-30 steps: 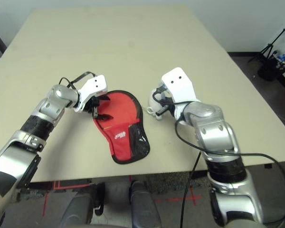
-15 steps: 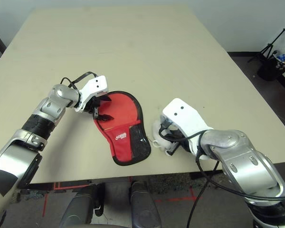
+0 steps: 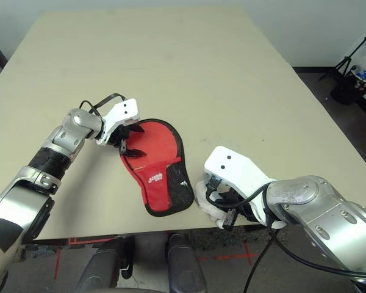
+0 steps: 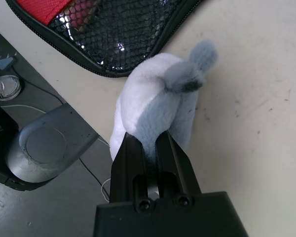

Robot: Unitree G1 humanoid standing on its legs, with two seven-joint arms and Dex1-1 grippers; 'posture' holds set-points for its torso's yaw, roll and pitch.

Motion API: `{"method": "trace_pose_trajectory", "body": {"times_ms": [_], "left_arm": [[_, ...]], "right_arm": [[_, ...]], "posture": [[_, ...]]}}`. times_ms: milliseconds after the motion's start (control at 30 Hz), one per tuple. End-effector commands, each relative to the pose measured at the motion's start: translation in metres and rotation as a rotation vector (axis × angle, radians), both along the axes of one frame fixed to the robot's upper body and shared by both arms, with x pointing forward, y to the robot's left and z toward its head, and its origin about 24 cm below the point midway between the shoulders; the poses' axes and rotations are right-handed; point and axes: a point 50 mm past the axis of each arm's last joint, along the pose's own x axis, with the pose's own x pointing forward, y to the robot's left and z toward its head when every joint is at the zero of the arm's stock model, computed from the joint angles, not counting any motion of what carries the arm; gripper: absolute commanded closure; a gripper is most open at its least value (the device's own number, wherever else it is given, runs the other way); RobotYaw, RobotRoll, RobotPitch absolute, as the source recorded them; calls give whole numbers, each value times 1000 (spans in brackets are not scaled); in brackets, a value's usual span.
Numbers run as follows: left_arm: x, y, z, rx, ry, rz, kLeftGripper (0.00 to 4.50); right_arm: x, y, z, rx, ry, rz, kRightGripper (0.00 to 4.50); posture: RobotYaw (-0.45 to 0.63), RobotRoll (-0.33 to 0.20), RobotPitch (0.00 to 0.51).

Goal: Store the ping-pong paddle in its case and zip it.

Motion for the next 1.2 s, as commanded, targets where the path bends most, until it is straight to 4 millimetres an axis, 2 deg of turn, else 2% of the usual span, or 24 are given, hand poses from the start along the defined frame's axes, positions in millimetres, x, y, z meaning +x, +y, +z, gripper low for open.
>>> {"method": "trace_pose_trajectory", "body": {"times_ms": [33, 67, 100, 167, 200, 300, 367, 467, 567, 600, 800, 967, 1100, 1200], "left_arm": [[-7, 12, -42, 117, 115, 63, 0], [-7, 12, -42, 116, 113, 62, 0], [-7, 12, -41, 109, 104, 59, 0], [-6, 12, -37, 87, 86, 61, 0], [-6, 12, -33, 58, 80, 66, 0], [-10, 16, -15, -101, 105, 104, 0], [-13, 21, -7, -165, 127, 136, 0], [-17, 29, -1, -245, 159, 193, 0], [-14, 43, 4, -317, 138, 285, 0], [-11, 48, 6, -337, 111, 320, 0], [0, 65, 17, -440, -12, 493, 0], [12, 95, 31, -599, -256, 753, 0], [15, 112, 29, -707, -378, 931, 0], [12, 125, 18, -696, -469, 1023, 0]], "right_arm": [[2, 1, -6, 17, 36, -3, 4500], [7, 0, -3, 27, 18, -18, 4500], [13, -2, 1, 36, -5, -35, 4257], [24, -5, 10, 69, -36, -73, 4257], [35, -10, 18, 114, -65, -122, 3746], [79, -28, 52, 356, -262, -288, 2804], [95, -39, 62, 483, -332, -376, 2112], [108, -50, 61, 604, -357, -454, 1202], [114, -59, 49, 607, -337, -485, 204], [118, -64, 46, 583, -358, -509, 47], [137, -81, 38, 543, -539, -612, 47], [154, -91, 34, 647, -871, -746, 47], [158, -105, 21, 712, -1027, -830, 47], [160, -115, 10, 708, -1087, -855, 47]], "posture": [[-136, 0, 217], [-136, 0, 217], [-134, 0, 214], [-132, 0, 212], [-128, 0, 210], [-113, 0, 207], [-99, 0, 204], [-77, 0, 201], [-57, 0, 197], [-51, 0, 196], [-25, 0, 193], [-18, 0, 202], [-15, 0, 213], [-16, 0, 223]]}}
